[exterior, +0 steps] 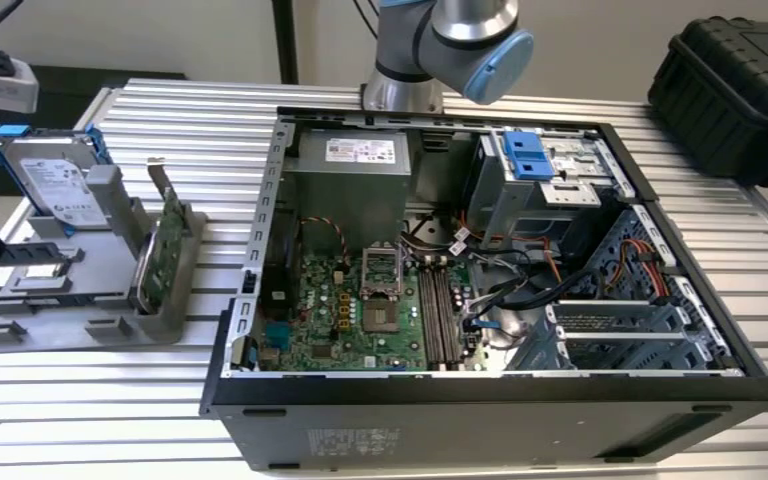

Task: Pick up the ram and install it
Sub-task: 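Pick up the ram and move it above insertion slot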

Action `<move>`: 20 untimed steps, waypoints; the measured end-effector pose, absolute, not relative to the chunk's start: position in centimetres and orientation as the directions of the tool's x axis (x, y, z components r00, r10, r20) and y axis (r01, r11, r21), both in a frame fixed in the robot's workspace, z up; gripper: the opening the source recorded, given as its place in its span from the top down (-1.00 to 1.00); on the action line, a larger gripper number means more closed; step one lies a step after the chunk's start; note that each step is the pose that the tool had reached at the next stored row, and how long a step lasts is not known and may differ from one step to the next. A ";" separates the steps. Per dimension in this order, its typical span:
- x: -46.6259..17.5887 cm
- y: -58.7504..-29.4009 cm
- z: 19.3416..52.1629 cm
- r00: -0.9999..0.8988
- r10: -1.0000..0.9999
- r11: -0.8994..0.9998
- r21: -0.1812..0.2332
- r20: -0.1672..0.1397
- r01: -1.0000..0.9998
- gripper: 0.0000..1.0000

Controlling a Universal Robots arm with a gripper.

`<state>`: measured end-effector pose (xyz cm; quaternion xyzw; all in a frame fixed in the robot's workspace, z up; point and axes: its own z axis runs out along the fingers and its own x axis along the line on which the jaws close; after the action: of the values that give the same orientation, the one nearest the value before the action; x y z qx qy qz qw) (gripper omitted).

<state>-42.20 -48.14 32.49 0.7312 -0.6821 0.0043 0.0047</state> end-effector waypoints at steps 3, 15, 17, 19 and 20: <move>-42.2 -48.1 32.6 0.069 -0.998 -0.069 0.001 0.013 -0.998 1.00; -42.2 -48.1 32.8 0.069 -0.998 -0.069 0.001 0.013 -0.998 1.00; -42.2 -48.1 32.9 0.069 -0.998 -0.069 0.001 0.013 -0.998 1.00; -42.2 -48.1 32.9 0.069 -0.998 -0.069 0.001 0.013 -0.998 1.00; -42.2 -48.1 32.9 0.069 -0.998 -0.069 0.001 0.013 -0.998 1.00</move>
<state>-42.20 -48.14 32.93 0.7312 -0.6821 0.0043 0.0048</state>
